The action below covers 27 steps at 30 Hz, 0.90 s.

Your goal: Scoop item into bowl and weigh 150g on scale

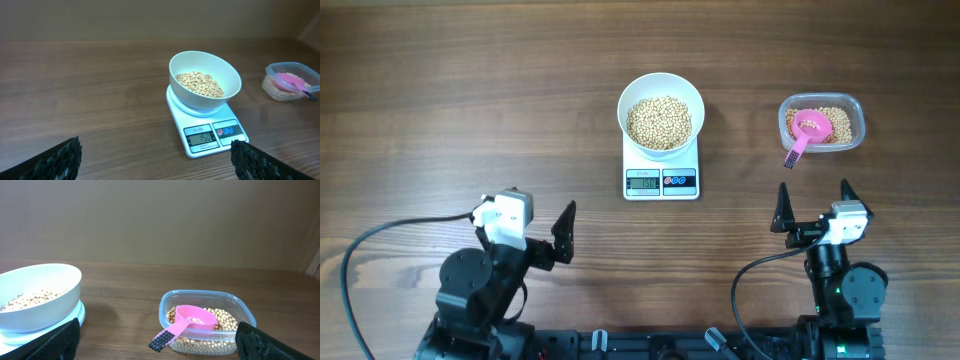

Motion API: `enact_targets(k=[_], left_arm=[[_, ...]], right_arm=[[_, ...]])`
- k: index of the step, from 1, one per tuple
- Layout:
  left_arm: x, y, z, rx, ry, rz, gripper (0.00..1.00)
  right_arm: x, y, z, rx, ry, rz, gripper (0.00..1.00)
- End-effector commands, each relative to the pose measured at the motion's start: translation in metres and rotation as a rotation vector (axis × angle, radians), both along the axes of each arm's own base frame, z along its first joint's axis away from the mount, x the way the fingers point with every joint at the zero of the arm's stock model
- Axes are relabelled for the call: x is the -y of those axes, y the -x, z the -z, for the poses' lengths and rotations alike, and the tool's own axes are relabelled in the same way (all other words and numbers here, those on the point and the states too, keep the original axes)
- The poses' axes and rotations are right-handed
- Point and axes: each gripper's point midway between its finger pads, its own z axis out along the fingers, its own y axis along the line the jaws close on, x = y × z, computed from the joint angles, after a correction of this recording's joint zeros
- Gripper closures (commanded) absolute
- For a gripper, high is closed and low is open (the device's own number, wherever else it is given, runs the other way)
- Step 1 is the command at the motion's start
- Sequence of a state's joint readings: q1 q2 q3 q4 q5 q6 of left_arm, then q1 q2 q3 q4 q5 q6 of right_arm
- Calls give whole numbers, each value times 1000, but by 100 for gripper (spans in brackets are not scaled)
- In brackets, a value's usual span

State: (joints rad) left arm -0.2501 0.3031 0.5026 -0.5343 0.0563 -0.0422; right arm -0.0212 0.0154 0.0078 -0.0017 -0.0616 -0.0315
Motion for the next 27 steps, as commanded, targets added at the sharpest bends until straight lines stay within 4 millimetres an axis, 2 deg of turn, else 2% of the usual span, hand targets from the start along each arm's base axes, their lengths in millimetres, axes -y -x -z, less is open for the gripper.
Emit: enact_targets(k=[1,16,27], left_arm=[[-12,2,7,35,-8,-49,0],[-44,-12,8,310,34,-198,0],[-53,-25,23,377,43,-247,0]], right_arm=[[2,0,-2,12,-5,12,0],[2,0,-2,13,-5,12,0],[2,0,-2,12,-6,12,0]])
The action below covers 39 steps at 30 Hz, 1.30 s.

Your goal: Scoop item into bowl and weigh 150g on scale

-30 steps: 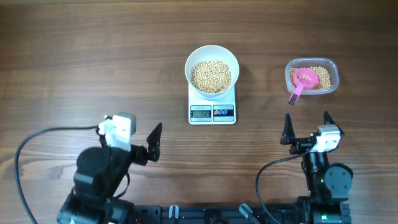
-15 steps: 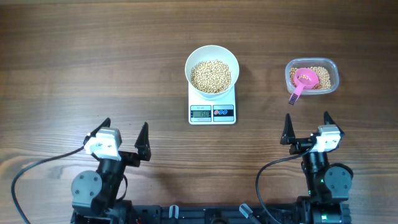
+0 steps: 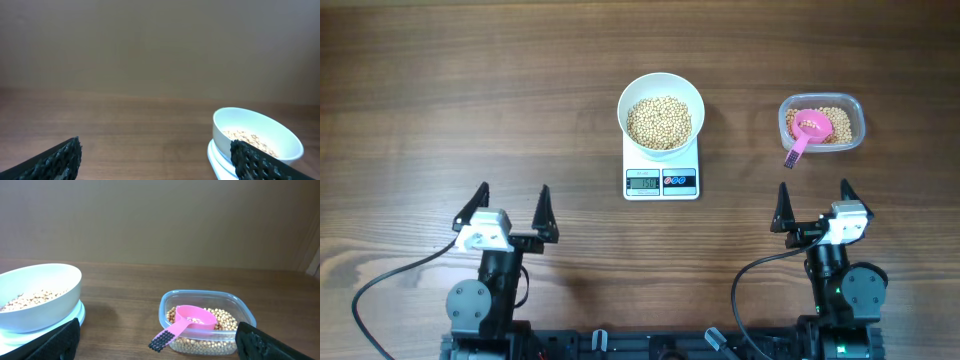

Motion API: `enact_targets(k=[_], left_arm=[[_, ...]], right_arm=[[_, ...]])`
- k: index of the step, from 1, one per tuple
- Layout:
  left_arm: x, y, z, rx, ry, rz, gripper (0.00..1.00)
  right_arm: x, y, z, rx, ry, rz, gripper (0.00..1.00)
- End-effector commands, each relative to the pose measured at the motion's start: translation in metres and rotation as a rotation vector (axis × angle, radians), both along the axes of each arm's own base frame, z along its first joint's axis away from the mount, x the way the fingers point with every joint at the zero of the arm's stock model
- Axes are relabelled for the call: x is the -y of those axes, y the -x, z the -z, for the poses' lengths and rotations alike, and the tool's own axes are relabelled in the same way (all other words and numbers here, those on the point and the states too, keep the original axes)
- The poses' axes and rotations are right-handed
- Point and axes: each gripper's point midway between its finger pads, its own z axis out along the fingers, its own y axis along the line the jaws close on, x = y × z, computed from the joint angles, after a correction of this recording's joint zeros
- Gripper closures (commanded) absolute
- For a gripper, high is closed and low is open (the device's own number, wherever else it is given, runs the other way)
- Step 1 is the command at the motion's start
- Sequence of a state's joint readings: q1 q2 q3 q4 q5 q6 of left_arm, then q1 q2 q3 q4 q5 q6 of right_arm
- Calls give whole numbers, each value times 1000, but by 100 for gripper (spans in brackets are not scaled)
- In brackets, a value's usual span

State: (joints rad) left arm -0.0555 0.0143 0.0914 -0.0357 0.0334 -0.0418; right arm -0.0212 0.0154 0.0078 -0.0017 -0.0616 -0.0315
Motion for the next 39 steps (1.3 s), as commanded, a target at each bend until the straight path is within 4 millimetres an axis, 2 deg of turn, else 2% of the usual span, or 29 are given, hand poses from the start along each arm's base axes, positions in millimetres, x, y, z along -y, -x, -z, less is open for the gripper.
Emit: enact_targets(k=[1,8,14,20,23,26,29,33,39], left_arm=[[-6,-3,12,6,-3,-31,0],[-6,-5,14,29,-2,-28,0],[-8,-5,50,-113,-72,-42,0],[-13,-5,49,-103,-215,-58,0],[-13,-5,49,-102,-226,-59,0],[-14,-5,49,-105,-180,-61,0],[-20,-5,49,-113,-62,-91,0],[-26,-5,49,-114,-60,-122,0],[-25,-5,49,-113,-59,-116,0]], right_arm=[[2,0,-2,12,-5,12,0],[2,0,-2,12,-5,12,0],[2,0,-2,12,-5,12,0],[2,0,-2,13,-5,12,0],[2,0,-2,13,-5,12,0],[2,0,-2,12,-5,12,0],[2,0,-2,12,-5,12,0],[2,0,-2,12,-6,12,0],[2,0,-2,12,-5,11,0]])
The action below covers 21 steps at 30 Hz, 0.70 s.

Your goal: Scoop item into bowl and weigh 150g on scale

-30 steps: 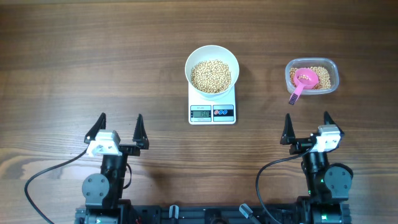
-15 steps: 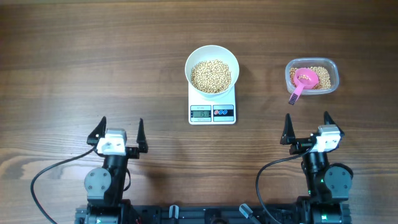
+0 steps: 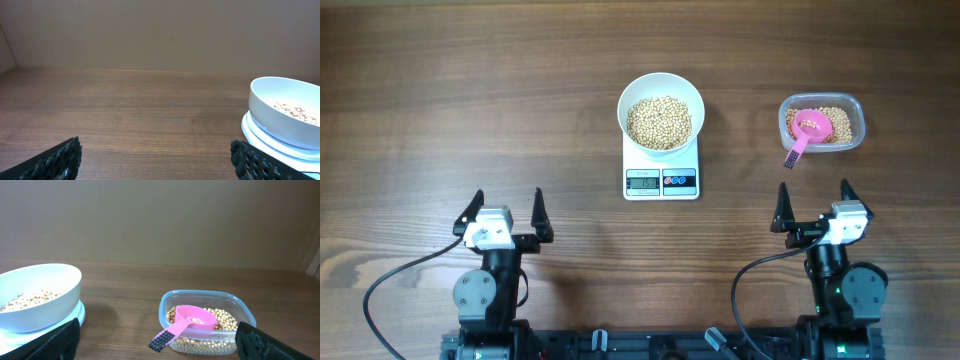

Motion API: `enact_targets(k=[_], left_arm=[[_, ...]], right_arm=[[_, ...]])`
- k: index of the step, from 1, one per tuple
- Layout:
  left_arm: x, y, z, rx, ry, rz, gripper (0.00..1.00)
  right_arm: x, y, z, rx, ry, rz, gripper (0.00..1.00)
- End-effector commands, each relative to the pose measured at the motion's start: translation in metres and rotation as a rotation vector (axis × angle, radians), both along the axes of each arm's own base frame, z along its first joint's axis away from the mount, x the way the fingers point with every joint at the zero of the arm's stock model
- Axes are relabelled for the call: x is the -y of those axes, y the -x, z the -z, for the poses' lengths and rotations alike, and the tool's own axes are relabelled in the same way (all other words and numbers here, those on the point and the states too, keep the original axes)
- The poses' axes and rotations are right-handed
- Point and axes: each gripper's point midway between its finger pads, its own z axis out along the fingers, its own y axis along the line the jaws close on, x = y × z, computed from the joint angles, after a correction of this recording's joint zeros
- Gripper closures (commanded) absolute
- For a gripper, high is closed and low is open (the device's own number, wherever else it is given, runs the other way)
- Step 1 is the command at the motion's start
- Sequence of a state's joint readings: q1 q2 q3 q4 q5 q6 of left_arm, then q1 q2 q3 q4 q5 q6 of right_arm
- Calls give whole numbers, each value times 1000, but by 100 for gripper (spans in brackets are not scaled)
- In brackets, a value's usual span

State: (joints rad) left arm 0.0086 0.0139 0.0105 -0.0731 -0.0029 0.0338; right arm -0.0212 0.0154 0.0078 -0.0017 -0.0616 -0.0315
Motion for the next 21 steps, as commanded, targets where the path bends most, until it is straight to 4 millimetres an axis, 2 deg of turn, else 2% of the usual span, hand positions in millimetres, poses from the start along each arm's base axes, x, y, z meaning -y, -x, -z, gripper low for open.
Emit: enact_targets(k=[1,21], left_arm=[[-4,0,1,3,18,-18,0],[3,0,1,1,13,15,0]], right_arm=[[2,0,-2,12,-5,12,0],[2,0,-2,13,-5,12,0]])
